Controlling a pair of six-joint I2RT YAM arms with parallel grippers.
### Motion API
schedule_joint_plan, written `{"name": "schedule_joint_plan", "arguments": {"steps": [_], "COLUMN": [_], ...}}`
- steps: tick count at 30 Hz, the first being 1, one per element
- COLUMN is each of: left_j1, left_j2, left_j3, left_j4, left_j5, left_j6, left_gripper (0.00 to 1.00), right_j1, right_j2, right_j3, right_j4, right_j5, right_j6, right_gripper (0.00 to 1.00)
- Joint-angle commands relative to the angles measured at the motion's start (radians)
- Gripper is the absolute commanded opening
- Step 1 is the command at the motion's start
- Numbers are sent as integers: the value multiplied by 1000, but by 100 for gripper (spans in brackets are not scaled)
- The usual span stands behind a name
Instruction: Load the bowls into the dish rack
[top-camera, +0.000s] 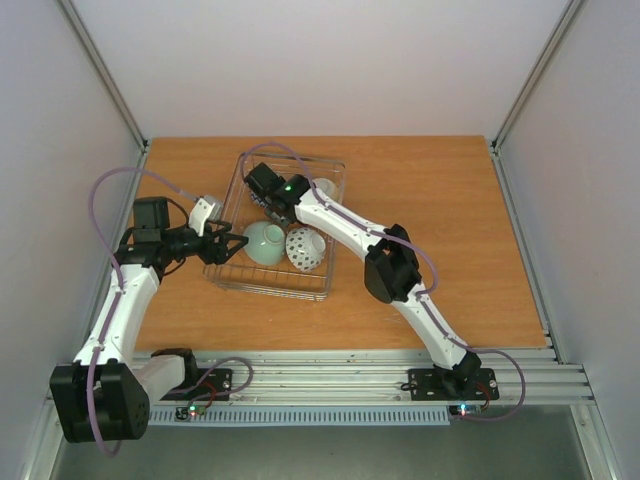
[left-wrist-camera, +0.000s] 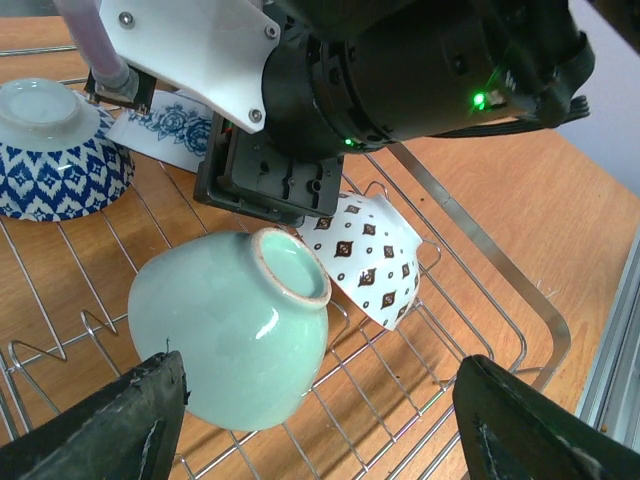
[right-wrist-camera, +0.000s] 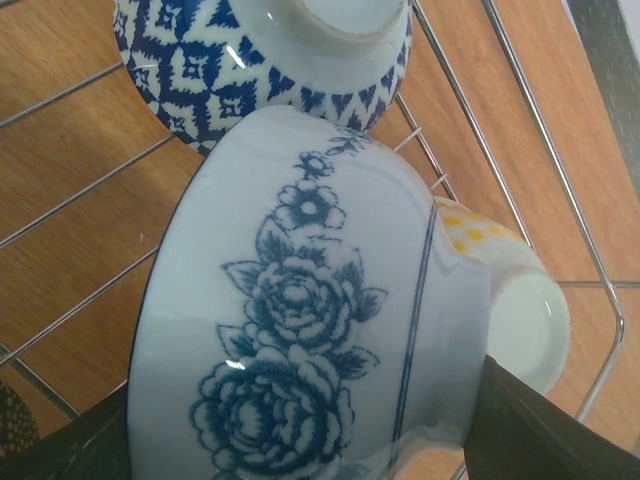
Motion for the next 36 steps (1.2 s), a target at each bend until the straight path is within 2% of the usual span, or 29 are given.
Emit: {"name": "schedule_joint_plan", "arguments": {"steps": [1,9,12,13,15,18,24,27,29,36], "left_j1": [5,6,6,6,5,5,5,6,5,6], "left_j2": [-5,-4,-2,-2,-2,-4,-7,-7,-8,-13], "left_j3": [-12,-13,-13,-13,-12,-13,-13,-14,-14,-14], "left_j4": [46,48,49,48,49,48,46,47,45,43], "left_j5": [0,-2,-3,-2,-2,-4,-5,-3,-1,1], "left_j6": [-1,-1,0,-1,-1,0,2,3,5,5], "left_gripper": [74,74,74,74,74,74,74,74,74,74], "right_j1": [-6,-3,-3,-3,-3,-3,-3,-3,-3,-6], "right_j2": [25,46,53,53,47,32,14,-1,-15,-53], "right_j3": [25,31,33,32,32,21,11,-5,-23,-49], "right_j4": [-2,13,15,13,6,7,10,17,29,39], "right_j5": [137,200,220,215,194,149,106,86,69,3], "right_j6": [-17,-42,-48,-44,-31,-11,0,2,3,18], "right_gripper": [1,1,5,9,29,53,72,95,99,99]}}
